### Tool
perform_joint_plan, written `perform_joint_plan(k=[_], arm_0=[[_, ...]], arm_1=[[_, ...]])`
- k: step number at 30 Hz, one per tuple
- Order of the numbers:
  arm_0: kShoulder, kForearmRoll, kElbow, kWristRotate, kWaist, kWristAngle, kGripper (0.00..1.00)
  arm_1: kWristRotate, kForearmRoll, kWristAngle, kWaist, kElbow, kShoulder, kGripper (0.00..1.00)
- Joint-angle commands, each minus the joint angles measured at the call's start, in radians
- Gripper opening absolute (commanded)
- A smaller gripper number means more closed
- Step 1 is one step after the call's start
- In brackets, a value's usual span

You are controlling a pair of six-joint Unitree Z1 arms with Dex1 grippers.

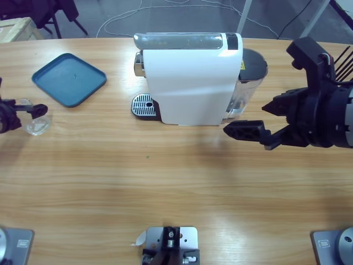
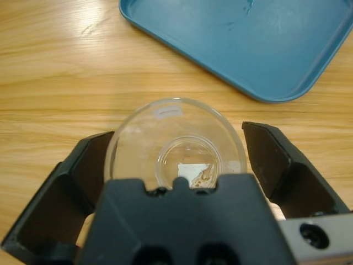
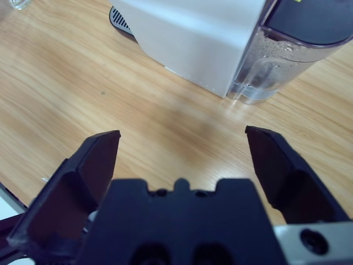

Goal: Pour coffee

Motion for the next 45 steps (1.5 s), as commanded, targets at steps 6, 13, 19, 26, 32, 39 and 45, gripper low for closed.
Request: perform_joint_plan(k=[6, 13, 19, 26, 32, 39, 45], arm_0=[[0.104, -0.105, 0.069, 0.006, 0.011, 0.011, 0.559], [0.067, -0.115, 0.080, 0.060, -0.004, 0.010, 0.004], [-0.151, -0.016, -0.007, 0.317, -0.026, -0.301, 0.000], [-0.229, 0.330, -0.242, 0.503, -0.062, -0.679, 0.000], [-0.050, 0.333, -0.378, 0.579, -0.063, -0.783, 0.000], [0.184, 0.332, -0.559, 0.678, -0.061, -0.909, 0.000], [0.246, 0.331, -0.547, 0.719, -0.119, -0.897, 0.000]], arm_1=[[0.011, -0.009, 0.033, 0.008, 0.028, 0.049, 1.000], [0.016, -0.009, 0.033, 0.008, 0.035, 0.041, 1.000], [-0.047, 0.037, 0.026, 0.008, -0.010, 0.005, 1.000], [-0.183, 0.139, 0.039, 0.008, 0.002, -0.156, 1.000], [-0.199, 0.182, -0.001, 0.008, 0.164, -0.366, 1.000], [-0.212, 0.173, -0.044, 0.008, 0.184, -0.435, 1.000], [-0.212, 0.169, -0.043, 0.008, 0.181, -0.407, 1.000]])
